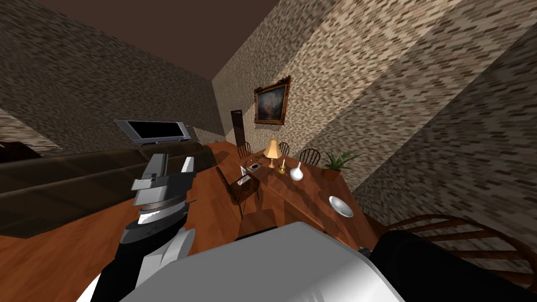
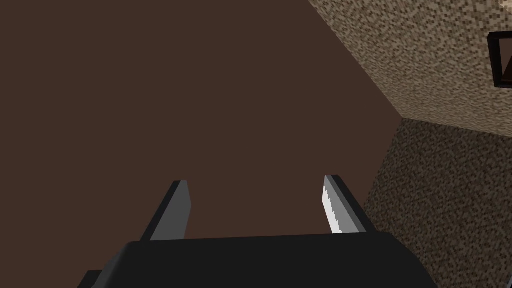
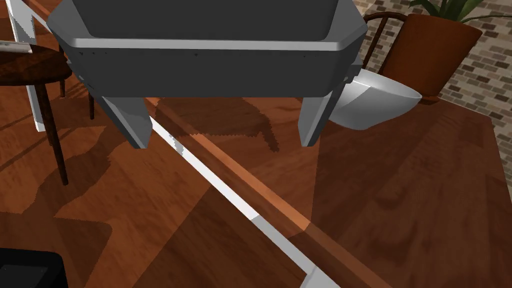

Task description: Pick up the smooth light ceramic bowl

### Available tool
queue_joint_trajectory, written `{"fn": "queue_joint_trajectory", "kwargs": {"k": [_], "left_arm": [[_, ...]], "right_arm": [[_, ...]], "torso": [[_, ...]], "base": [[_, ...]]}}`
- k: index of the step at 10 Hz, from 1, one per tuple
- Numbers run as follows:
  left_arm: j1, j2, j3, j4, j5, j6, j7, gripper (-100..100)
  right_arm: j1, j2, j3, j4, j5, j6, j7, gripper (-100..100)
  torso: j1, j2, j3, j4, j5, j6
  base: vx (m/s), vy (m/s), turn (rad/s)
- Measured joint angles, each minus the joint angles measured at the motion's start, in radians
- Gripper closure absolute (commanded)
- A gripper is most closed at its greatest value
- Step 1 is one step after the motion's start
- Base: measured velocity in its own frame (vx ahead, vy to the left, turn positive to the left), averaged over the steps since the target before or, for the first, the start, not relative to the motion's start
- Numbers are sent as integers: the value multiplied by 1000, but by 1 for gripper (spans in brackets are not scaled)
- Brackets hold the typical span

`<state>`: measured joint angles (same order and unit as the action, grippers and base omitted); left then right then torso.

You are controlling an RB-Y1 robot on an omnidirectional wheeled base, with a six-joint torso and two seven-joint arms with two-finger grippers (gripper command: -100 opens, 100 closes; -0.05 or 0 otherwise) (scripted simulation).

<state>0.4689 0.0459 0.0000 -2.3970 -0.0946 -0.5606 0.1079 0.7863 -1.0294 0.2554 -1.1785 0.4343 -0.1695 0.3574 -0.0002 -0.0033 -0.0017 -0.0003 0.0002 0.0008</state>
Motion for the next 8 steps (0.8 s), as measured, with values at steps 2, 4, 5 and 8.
{"fn": "queue_joint_trajectory", "kwargs": {"k": [2, 4, 5, 8], "left_arm": [[0, 0, 0, 0, 0, 0, 0, 0], [0, 0, 0, 0, 0, 0, 0, 0], [0, 0, 0, 0, 0, 0, 0, 0], [0, 0, 0, 0, 0, 0, 0, 0]], "right_arm": [[31, -19, -10, 15, 21, 25, 17, -100], [1, -17, 4, 66, 36, 26, 26, -100], [-15, -28, 14, 108, 47, 23, 29, -100], [-31, -45, 35, 191, 90, 52, 50, -100]], "torso": [[0, 0, 0, 0, 0, 0], [1, 3, 1, 0, 0, 1], [1, 2, 1, 0, 0, 0], [-1, -1, -1, 0, 0, 0]], "base": [[76, 0, 167], [35, 8, 94], [99, 7, 307], [98, -27, 165]]}}
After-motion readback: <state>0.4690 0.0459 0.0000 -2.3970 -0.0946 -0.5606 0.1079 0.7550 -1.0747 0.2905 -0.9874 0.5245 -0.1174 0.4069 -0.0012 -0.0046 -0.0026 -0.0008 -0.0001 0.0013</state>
